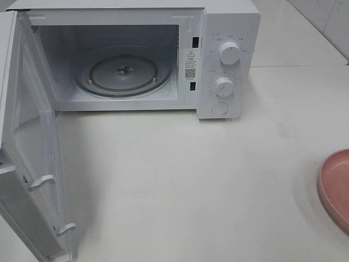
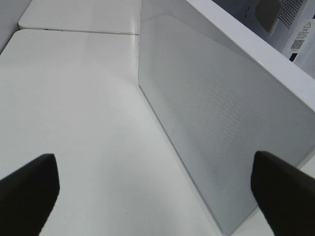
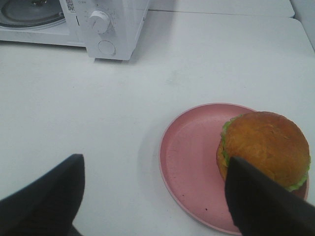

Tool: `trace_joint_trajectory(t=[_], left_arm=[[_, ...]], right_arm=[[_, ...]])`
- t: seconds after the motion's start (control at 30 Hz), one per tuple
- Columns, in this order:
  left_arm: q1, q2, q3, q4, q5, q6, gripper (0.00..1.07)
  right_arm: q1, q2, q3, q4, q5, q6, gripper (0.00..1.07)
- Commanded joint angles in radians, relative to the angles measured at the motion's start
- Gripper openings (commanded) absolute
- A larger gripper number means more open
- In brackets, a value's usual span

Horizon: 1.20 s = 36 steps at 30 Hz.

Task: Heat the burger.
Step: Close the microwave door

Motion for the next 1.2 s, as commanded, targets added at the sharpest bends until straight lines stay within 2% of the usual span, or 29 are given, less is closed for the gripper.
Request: trace_joint_trajectory(t=[0.03, 0.63, 0.73, 0.8, 0.9, 0.93, 0.97, 1.0, 1.03, 1.07, 1.1, 1.13, 1.17, 1.2], left_arm=[[0.005, -0.011, 0.000, -0.008, -0.012, -0.003, 0.98], [0.005, -0.011, -0.007, -0.014, -0.024, -0.011, 0.98], [0.005, 0.014, -0.046, 0.028, -0.025, -0.031, 0.98], [0.005, 0.071, -0.079, 0.119, -0.028, -0.033, 0.96], [0.005, 0.122, -0.085, 0.166, -0.040, -0.033, 0.92], [0.005, 0.143, -0.085, 0.182, -0.050, -0.033, 0.89], [0.005, 0.200, -0.085, 0.192, -0.081, -0.033, 0.78], [0.005, 0.200, -0.085, 0.192, -0.081, -0.033, 0.78], [0.005, 0.253, -0.085, 0.191, -0.117, -0.032, 0.62], [0.005, 0.276, -0.085, 0.191, -0.130, -0.032, 0.54], [0.005, 0.276, -0.085, 0.191, -0.130, -0.032, 0.54], [0.005, 0.335, -0.085, 0.188, -0.158, -0.032, 0.29], [0.005, 0.335, -0.085, 0.188, -0.158, -0.032, 0.29], [0.005, 0.396, -0.085, 0.188, -0.187, -0.032, 0.07]], right_arm=[[-0.007, -0.028, 0.002, -0.004, -0.006, -0.009, 0.76], [-0.007, -0.028, 0.002, -0.004, -0.006, -0.008, 0.76], [-0.007, -0.028, 0.002, -0.004, -0.006, -0.008, 0.76], [-0.007, -0.028, 0.002, -0.004, -0.006, -0.009, 0.75], [-0.007, -0.028, 0.002, -0.004, -0.006, -0.008, 0.75], [-0.007, -0.028, 0.002, -0.004, -0.006, -0.008, 0.75], [-0.007, -0.028, 0.002, -0.004, -0.006, -0.008, 0.75], [-0.007, -0.028, 0.002, -0.004, -0.006, -0.008, 0.75], [-0.007, -0.028, 0.002, -0.004, -0.006, -0.008, 0.75], [-0.007, -0.028, 0.002, -0.004, -0.006, -0.008, 0.75], [-0.007, -0.028, 0.002, -0.004, -0.006, -0.008, 0.75], [-0.007, -0.028, 0.002, -0.004, -0.006, -0.008, 0.75], [-0.007, -0.028, 0.002, -0.004, -0.006, -0.008, 0.75], [-0.007, -0.028, 0.002, -0.004, -0.006, -0.008, 0.75]])
